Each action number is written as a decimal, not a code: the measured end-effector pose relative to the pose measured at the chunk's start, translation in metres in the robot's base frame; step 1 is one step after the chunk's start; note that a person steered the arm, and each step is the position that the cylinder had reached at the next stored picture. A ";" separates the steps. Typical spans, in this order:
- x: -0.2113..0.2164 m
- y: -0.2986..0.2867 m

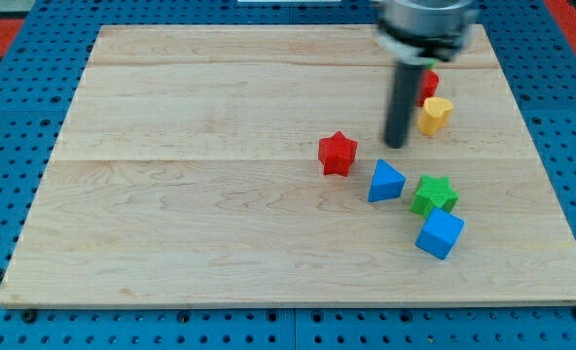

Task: Move yellow heart towards red star

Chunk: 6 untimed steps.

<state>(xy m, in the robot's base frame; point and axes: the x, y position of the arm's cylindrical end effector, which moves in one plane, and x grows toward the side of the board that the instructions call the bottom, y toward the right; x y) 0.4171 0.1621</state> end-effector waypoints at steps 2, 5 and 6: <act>-0.025 0.072; -0.022 -0.013; -0.015 0.018</act>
